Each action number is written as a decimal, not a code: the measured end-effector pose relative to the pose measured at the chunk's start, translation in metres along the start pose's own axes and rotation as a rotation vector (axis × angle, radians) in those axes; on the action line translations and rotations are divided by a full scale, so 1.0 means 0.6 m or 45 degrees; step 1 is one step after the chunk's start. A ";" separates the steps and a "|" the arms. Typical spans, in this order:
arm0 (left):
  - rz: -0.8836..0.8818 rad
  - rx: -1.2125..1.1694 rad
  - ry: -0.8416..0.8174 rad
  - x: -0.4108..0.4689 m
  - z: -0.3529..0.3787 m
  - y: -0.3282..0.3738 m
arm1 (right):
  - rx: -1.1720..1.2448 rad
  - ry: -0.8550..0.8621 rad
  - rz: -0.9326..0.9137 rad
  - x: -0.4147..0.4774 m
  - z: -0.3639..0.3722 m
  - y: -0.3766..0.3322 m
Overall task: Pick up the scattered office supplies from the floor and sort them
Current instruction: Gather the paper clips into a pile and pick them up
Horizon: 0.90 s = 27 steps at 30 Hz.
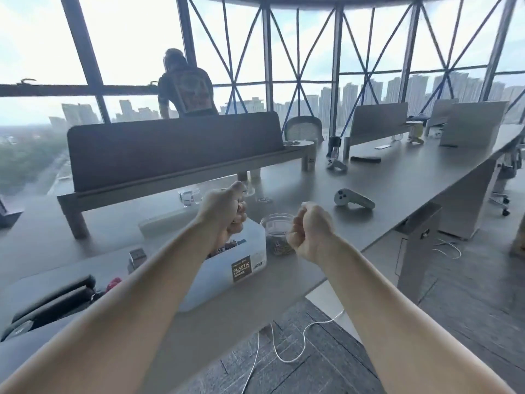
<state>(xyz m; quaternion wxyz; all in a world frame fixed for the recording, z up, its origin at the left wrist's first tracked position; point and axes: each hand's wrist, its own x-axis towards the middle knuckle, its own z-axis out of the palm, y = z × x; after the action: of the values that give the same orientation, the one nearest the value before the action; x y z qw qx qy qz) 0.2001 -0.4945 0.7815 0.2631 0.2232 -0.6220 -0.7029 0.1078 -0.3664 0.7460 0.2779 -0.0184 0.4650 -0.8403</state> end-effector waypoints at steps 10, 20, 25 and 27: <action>-0.192 0.079 0.137 0.175 0.140 -0.059 | -0.123 0.057 -0.062 0.168 0.034 -0.043; -0.277 0.121 0.366 0.242 0.139 -0.128 | -0.579 -0.036 -0.017 0.230 0.038 -0.013; -0.278 0.154 0.349 0.219 0.148 -0.112 | -0.680 -0.028 -0.065 0.223 0.041 -0.012; -0.282 0.148 0.328 0.210 0.149 -0.103 | -0.654 -0.046 -0.070 0.219 0.040 -0.017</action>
<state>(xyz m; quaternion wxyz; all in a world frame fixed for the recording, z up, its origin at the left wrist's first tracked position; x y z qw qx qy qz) 0.0408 -0.5031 0.7336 0.2481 0.3935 -0.5944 -0.6559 -0.0009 -0.4443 0.7375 0.2495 -0.1160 0.6575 -0.7014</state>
